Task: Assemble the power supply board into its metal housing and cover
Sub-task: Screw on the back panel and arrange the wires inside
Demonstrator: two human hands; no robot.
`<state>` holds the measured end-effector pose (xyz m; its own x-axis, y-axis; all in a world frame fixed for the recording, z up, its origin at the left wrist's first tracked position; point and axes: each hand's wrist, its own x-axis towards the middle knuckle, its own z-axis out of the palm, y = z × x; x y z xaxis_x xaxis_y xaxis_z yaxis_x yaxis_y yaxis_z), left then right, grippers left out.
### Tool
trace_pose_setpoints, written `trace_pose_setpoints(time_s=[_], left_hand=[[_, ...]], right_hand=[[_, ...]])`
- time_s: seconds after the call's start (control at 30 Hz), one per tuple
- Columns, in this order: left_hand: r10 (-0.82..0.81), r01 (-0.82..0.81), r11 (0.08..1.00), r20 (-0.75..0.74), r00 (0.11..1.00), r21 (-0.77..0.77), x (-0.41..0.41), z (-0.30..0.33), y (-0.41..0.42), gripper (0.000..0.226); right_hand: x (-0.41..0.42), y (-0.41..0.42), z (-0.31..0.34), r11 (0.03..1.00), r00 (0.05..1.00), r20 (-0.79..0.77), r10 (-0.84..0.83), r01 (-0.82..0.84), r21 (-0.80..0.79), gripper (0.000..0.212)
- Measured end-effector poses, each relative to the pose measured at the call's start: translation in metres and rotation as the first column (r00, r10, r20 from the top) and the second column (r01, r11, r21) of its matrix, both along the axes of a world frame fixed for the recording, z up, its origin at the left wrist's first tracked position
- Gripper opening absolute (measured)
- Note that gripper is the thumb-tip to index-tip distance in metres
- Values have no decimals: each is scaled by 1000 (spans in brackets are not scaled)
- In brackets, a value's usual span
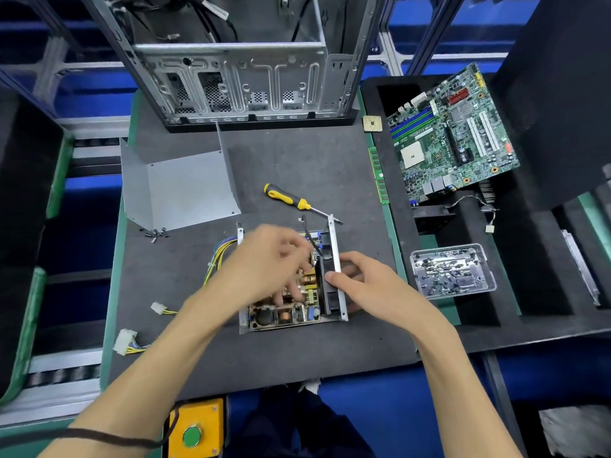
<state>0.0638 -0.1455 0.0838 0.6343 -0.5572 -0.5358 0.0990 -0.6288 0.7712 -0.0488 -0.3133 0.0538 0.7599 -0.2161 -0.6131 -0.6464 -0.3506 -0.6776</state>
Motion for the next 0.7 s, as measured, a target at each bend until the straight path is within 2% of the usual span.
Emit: trace_pose_setpoints(time_s=[0.03,0.1,0.17,0.23,0.3,0.5,0.6,0.7], left_hand=[[38,-37,999,186,982,-10,10,-1,2,20],[-54,29,998,537,842,56,32,-6,4,24],[-243,154,969,634,734,194,50,-14,-3,36],[-384,261,922,604,698,285,64,-24,-13,41],[-473,347,881,566,675,322,71,-31,-22,35],[-536,446,844,530,657,299,88,-36,-34,9],[-479,442,875,479,736,197,92,-32,-33,8],[-417,425,903,361,834,62,89,-27,-32,11]], right_hand=[[2,0,0,1000,1000,-5,8,-8,-24,46],[5,0,1,998,999,-25,26,-28,-56,51],[9,-1,3,998,999,-41,29,-31,-55,58],[12,-3,4,1000,999,-38,8,-9,-26,66],[14,-5,5,1000,999,-44,6,-6,-6,69],[16,-10,5,998,998,-58,4,-1,60,66],[14,-13,4,998,999,-46,26,-24,54,63],[13,-15,5,997,998,-39,41,-38,62,60]])
